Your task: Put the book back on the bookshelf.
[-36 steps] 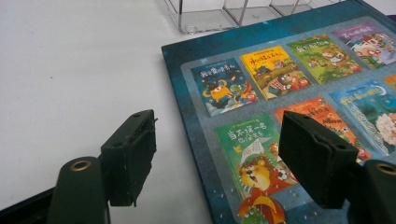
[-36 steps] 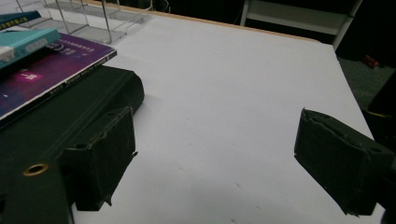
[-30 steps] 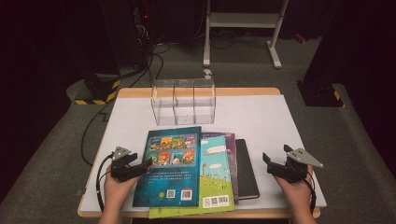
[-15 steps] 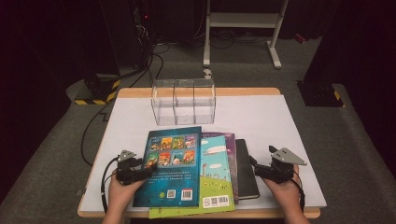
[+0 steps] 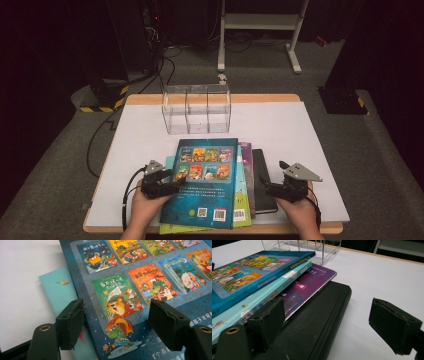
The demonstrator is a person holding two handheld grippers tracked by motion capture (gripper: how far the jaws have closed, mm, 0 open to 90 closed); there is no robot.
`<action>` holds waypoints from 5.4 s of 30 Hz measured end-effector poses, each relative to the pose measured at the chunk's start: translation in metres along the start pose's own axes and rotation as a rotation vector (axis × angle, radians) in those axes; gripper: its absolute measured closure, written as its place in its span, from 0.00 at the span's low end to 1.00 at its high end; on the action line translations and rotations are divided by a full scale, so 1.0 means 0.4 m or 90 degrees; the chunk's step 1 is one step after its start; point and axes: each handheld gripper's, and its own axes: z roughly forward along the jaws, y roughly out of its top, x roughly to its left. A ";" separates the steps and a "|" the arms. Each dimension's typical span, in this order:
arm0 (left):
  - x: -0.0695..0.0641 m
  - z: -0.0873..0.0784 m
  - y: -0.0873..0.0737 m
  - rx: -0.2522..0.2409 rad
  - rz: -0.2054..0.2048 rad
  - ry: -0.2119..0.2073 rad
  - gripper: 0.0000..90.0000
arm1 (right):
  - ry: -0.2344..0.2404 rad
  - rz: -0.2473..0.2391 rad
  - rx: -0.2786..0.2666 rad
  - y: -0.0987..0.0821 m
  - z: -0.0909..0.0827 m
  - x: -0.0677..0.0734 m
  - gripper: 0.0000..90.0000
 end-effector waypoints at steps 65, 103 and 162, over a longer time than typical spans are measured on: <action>-0.098 0.077 0.041 -0.029 0.030 -0.097 0.35 | 0.161 0.115 0.121 0.055 0.052 0.053 0.37; -0.029 0.087 0.082 -0.050 -0.068 -0.236 0.27 | 0.140 -0.012 0.017 0.095 -0.015 0.106 0.43; -0.040 -0.131 0.171 -0.375 0.079 -0.019 0.60 | 0.060 -0.039 -0.161 0.349 -0.016 0.184 0.61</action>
